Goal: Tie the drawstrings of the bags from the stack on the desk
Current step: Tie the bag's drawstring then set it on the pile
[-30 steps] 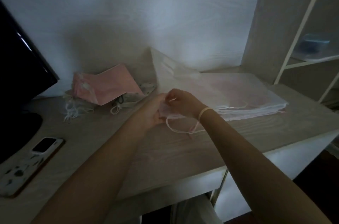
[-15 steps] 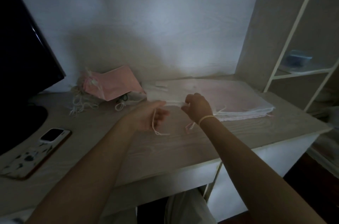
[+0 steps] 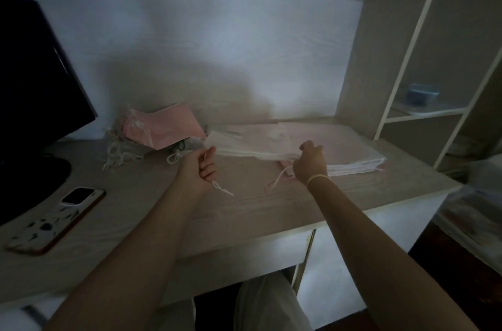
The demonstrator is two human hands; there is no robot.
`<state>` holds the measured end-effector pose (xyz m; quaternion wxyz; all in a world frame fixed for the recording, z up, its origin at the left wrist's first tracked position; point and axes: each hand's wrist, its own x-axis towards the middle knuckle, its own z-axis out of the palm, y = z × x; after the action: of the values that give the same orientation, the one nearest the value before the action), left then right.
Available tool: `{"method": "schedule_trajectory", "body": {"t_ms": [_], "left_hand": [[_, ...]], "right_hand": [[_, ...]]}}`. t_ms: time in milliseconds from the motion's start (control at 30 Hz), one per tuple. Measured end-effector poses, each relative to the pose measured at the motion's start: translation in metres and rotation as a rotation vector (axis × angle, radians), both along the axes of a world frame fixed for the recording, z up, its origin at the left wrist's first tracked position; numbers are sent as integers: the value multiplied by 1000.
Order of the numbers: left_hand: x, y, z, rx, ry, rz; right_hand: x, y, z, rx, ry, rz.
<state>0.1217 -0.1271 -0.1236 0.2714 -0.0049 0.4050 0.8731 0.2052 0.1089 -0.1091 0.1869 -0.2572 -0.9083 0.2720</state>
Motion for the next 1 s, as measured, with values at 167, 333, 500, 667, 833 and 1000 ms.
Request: {"method": "schedule_trajectory", "body": {"t_ms": [167,333,500,667,833,1000], "left_hand": [[-1,1,4,-8,0,60],[-5,2,6,-84,-43,200],[-15,-20,-4,-337,-23,463],[-21,-1,16,-413,99,660],[-18,25,46,-622,322,499],[7,49,62,-411,412,148]], "right_hand": [[3,12,11,-387,-69,-2],[5,13,14,-1356,250,198],[2,37,4,-1410,568,-224],[-5,22,12,-811,461,-142],[-11,-4,33,-763,533,142],[-24,-21,33,-1221,440,486]]}}
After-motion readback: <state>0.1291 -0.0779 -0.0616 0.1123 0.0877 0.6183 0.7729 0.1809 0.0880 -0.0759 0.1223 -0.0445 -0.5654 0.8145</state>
